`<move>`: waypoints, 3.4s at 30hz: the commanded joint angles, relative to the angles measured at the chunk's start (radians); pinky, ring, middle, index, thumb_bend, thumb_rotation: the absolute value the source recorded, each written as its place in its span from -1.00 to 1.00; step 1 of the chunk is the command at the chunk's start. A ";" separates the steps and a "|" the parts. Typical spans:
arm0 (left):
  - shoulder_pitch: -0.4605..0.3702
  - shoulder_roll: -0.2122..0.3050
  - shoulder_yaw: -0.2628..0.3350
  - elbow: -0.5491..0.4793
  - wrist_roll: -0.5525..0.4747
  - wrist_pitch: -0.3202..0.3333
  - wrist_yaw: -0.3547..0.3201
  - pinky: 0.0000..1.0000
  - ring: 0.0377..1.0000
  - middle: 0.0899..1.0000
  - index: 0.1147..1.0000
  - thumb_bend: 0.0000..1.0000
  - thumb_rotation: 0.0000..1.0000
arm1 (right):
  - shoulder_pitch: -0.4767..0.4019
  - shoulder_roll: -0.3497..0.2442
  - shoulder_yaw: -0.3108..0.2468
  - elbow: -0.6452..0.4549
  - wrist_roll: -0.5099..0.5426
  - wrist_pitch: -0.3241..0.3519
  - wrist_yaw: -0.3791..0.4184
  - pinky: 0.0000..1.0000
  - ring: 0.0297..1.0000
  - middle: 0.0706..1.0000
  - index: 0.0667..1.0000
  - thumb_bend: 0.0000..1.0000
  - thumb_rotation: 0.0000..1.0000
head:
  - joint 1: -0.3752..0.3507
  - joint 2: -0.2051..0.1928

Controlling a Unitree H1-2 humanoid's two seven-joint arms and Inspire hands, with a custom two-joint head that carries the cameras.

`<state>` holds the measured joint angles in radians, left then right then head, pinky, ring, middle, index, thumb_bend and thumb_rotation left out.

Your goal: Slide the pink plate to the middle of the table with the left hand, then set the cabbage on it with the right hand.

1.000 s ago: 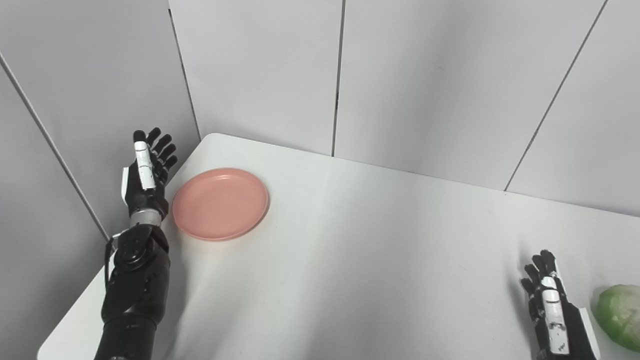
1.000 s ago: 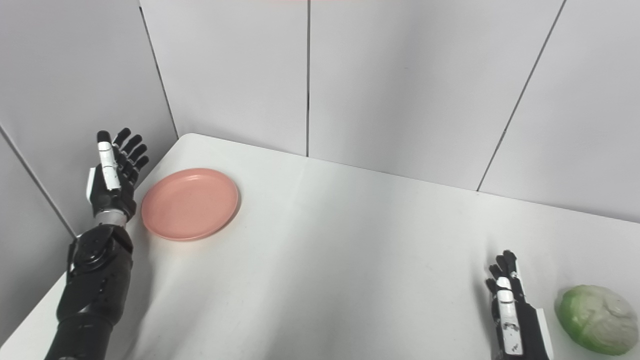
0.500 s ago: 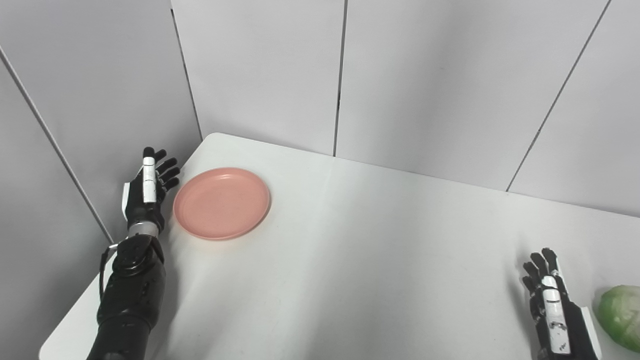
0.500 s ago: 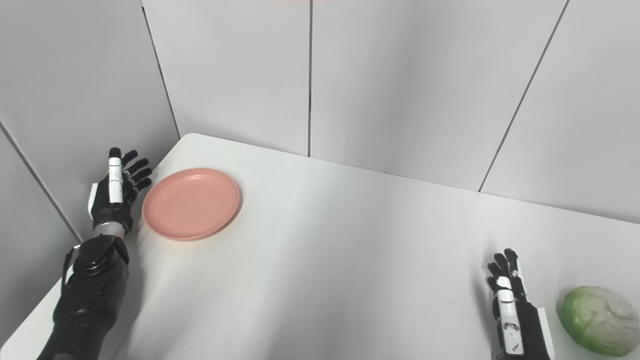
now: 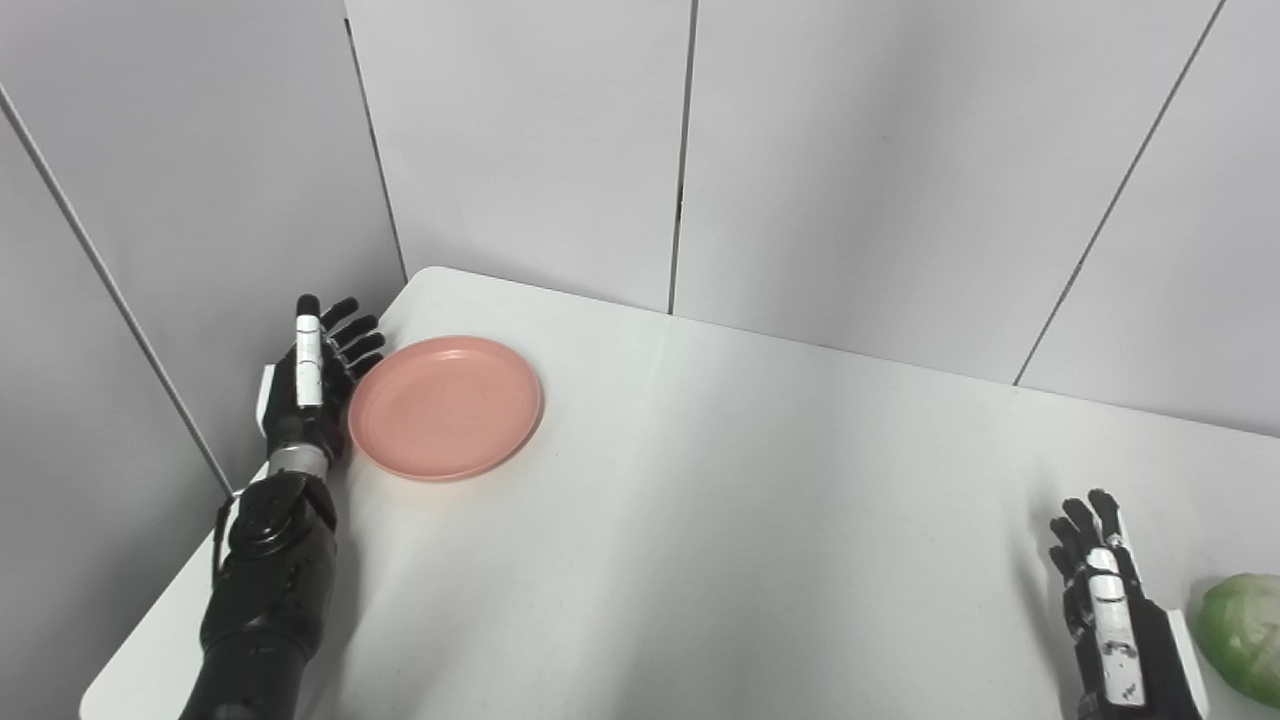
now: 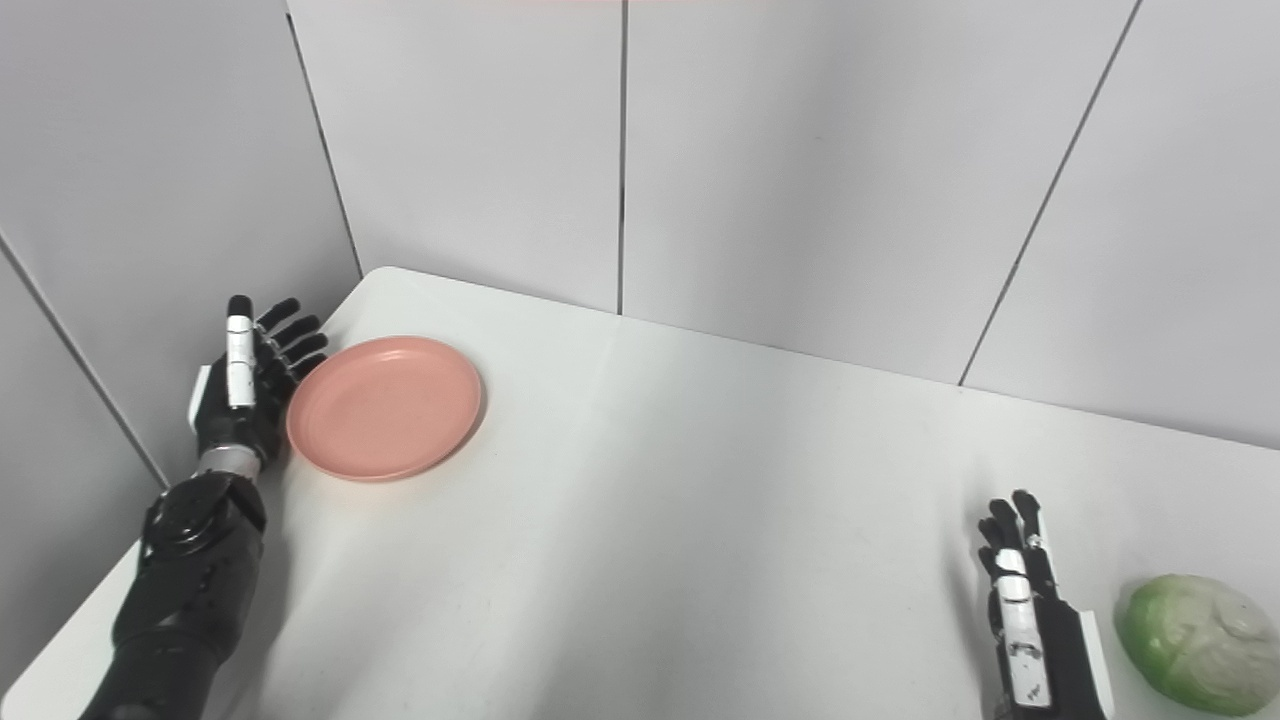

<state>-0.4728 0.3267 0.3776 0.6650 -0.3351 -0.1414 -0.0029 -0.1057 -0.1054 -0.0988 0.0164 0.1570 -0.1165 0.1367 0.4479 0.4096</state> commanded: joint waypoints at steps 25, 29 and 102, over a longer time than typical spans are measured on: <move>-0.022 -0.158 -0.207 -0.124 0.062 0.015 -0.087 0.45 0.41 0.38 0.35 0.52 0.76 | -0.012 0.003 0.004 -0.065 -0.008 -0.007 -0.015 1.00 0.95 0.96 1.00 0.11 0.78 | -0.026 0.021; -0.001 -0.187 -0.248 -0.203 0.089 0.076 -0.081 0.45 0.42 0.39 0.36 0.50 0.79 | -0.012 0.011 0.006 -0.075 0.001 -0.007 -0.021 1.00 0.95 0.96 1.00 0.04 0.75 | -0.042 0.029; 0.364 -0.471 -0.507 -0.635 0.196 0.157 -0.119 1.00 1.00 1.00 1.00 0.34 0.67 | -0.138 -0.276 -0.102 -0.091 -0.432 0.108 -0.181 0.76 0.80 0.79 0.81 0.44 0.04 | -0.477 0.287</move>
<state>-0.0903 -0.1302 -0.1331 0.0542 -0.1341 0.0197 -0.1271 -0.2082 -0.3607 -0.1920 -0.0316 -0.2655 -0.0428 -0.0486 -0.0308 0.6963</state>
